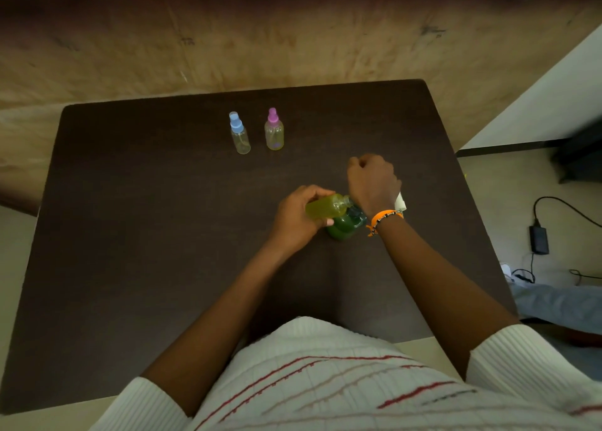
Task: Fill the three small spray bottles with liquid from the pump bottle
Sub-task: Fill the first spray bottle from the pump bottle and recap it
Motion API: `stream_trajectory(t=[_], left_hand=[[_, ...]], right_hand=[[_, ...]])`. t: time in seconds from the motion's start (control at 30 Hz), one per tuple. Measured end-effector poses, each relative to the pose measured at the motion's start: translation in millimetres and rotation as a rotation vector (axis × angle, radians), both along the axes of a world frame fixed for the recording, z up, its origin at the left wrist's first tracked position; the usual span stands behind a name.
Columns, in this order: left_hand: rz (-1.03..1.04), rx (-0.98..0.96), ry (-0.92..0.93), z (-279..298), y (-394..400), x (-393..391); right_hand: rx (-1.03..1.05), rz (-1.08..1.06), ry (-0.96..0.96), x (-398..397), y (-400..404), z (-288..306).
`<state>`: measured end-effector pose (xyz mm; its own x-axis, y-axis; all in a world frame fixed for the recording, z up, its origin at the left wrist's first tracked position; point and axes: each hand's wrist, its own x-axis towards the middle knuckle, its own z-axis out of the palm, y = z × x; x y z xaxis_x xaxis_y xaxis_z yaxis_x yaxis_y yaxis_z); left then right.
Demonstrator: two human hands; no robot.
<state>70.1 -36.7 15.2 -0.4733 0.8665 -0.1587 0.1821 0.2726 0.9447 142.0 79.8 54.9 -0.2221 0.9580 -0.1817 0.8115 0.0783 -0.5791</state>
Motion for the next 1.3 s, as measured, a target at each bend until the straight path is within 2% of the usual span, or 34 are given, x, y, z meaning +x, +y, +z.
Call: stream_trajectory(t=[0.3, 0.5, 0.63, 0.97, 1.13, 1.3], left_hand=[[0.005, 0.041, -0.021, 3, -2, 0], [0.001, 0.026, -0.028, -2, 1, 0], [0.003, 0.025, -0.035, -3, 0, -2], [0.001, 0.06, -0.047, 1, -1, 0], [0.003, 0.035, -0.089, -5, 2, 4], [0.014, 0.008, -0.121, -4, -1, 10]], right_hand=[[-0.108, 0.12, -0.061, 0, 3, 4], [0.038, 0.034, 0.016, 0, 1, -2], [0.064, 0.035, 0.025, -1, 0, -3], [-0.131, 0.102, -0.056, -1, 6, -3], [0.08, 0.044, -0.037, 0, 2, -3], [0.087, 0.063, -0.046, 0, 0, -3]])
